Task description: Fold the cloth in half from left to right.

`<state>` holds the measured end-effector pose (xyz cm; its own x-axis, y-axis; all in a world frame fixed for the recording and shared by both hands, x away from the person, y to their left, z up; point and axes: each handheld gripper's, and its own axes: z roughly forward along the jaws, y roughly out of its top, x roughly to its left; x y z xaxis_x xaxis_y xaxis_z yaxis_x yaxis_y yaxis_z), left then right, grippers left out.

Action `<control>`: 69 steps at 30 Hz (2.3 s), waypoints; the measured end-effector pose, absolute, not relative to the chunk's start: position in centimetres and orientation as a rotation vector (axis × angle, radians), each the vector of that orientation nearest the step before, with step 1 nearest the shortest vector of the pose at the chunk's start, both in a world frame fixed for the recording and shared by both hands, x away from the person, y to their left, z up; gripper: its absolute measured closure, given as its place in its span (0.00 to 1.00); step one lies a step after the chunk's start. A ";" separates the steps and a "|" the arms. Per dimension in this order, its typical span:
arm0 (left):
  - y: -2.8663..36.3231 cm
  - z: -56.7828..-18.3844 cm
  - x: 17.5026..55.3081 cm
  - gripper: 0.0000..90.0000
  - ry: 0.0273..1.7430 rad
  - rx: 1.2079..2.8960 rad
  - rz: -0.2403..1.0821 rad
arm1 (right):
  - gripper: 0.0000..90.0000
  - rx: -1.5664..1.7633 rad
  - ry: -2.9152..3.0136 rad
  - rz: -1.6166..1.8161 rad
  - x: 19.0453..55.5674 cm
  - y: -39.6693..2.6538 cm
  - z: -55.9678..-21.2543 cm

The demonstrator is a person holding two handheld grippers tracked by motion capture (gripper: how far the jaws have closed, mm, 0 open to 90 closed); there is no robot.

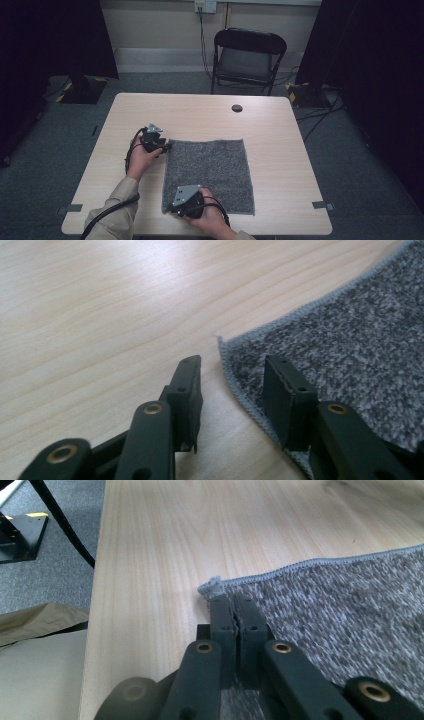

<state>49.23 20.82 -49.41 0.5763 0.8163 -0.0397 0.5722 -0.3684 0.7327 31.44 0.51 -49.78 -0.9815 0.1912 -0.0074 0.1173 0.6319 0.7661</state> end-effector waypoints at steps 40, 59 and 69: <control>22.8 -40.4 48.6 0.99 1.040 2.087 0.437 | 1.00 0.227 2.690 1.461 31.5 2.1 -45.2; 23.7 -35.2 48.2 0.99 1.005 2.083 0.483 | 1.00 0.176 2.619 1.556 31.3 3.1 -41.0; 21.4 -36.4 48.9 0.99 0.978 2.092 0.435 | 1.00 0.217 2.600 1.583 31.1 1.0 -41.3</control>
